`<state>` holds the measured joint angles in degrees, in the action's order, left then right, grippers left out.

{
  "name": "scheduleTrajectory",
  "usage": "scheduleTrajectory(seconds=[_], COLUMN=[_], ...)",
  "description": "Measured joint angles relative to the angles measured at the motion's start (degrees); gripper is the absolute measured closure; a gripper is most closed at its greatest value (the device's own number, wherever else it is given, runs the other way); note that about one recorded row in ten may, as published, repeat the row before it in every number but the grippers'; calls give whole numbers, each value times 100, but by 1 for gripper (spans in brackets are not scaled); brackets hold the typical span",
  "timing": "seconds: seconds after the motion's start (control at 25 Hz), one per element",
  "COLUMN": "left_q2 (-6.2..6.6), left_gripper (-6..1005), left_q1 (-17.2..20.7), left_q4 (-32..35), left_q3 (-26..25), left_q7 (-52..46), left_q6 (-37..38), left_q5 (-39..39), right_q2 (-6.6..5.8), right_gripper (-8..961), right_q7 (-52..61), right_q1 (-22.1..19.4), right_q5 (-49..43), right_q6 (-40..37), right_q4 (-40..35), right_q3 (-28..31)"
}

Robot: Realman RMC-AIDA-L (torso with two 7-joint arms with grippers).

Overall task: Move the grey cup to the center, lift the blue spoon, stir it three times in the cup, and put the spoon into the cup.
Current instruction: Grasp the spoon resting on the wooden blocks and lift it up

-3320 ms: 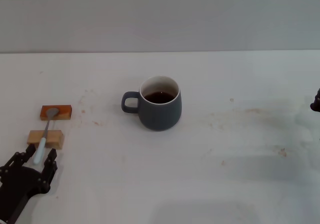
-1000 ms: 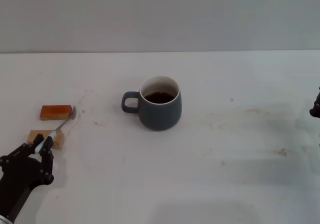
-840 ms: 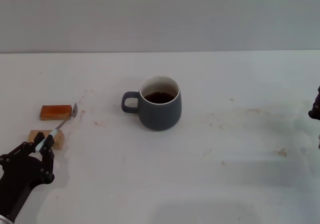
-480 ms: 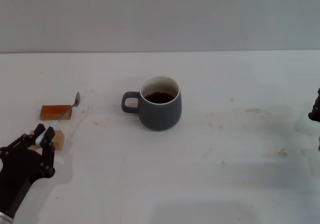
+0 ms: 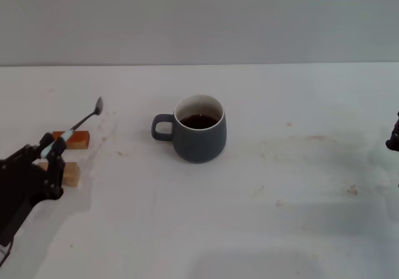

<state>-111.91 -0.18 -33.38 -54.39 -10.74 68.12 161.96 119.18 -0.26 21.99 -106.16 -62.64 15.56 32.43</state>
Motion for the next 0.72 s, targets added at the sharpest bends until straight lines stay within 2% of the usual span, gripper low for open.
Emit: scheduleTrajectory(seconds=[0.08,0.28,0.48,0.64,0.72], left_q2=[165,402,774,896,913], left_gripper=[855,855,854,854,854], left_q1=[140,267,332,349,349], left_q4=[-554,-1335,-2333,-2794,-2854], left_q3=[-57,-195,-204,-255,-269], left_q7=[31,103,121,218,234], left_q6=[-453,-1024,-1980,-2415,-2468], left_q5=[149,362,364,366,367], right_q2=[-1,-1,1,-1,0], right_gripper=[955,955,955,955,955], right_q7=[0,0,0,0,0], right_q1=[-8,-74,-147,-238,-356], right_q5=[0,0,0,5,7], right_q6=[-15,-100,-142,-294,-469], right_q4=[0,12,73,99,107], right_q3=[0,0,2,3,4])
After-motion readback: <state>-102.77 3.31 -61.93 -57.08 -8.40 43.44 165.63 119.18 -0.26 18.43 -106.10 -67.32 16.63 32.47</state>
